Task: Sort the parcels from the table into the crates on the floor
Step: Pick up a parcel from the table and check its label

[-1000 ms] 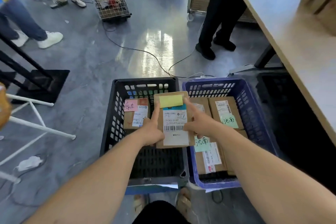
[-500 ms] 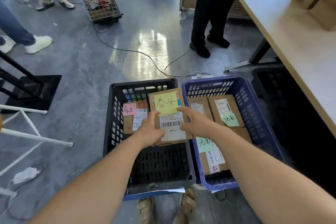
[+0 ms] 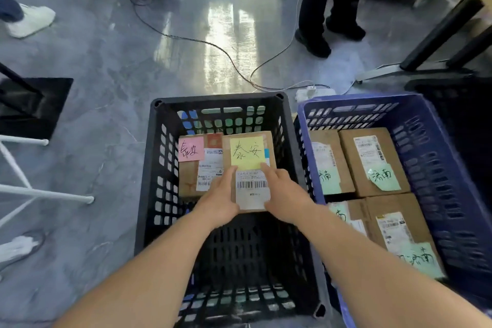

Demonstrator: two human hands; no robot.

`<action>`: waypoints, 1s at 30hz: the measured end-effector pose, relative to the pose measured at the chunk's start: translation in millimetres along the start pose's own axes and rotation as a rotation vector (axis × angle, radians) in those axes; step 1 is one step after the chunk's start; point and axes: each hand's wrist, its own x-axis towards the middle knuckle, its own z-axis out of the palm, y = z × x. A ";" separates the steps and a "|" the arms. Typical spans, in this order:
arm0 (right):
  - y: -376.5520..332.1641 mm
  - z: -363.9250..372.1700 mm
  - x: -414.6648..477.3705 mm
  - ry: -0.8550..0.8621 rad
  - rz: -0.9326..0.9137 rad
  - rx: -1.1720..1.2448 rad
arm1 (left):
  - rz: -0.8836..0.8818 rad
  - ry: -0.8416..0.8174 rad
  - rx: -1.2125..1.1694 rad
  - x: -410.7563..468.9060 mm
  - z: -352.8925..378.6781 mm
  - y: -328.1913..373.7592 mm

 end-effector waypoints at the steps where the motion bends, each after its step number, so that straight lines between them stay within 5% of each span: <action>1: 3.1 5.7 14.3 0.006 0.007 -0.005 | 0.011 0.009 0.005 12.9 3.0 -7.2; 10: 19.1 35.1 110.6 0.007 0.081 -0.051 | 0.095 0.032 0.029 102.5 18.7 -55.6; 18: 34.2 58.1 160.5 -0.024 0.133 -0.117 | 0.137 0.166 0.280 131.5 31.6 -86.3; 24: 31.5 64.0 160.7 -0.002 0.227 -0.204 | 0.152 0.187 0.346 131.8 32.6 -80.3; 30: 2.1 44.5 100.1 0.109 0.127 -0.272 | 0.133 0.154 0.414 81.3 22.1 -62.6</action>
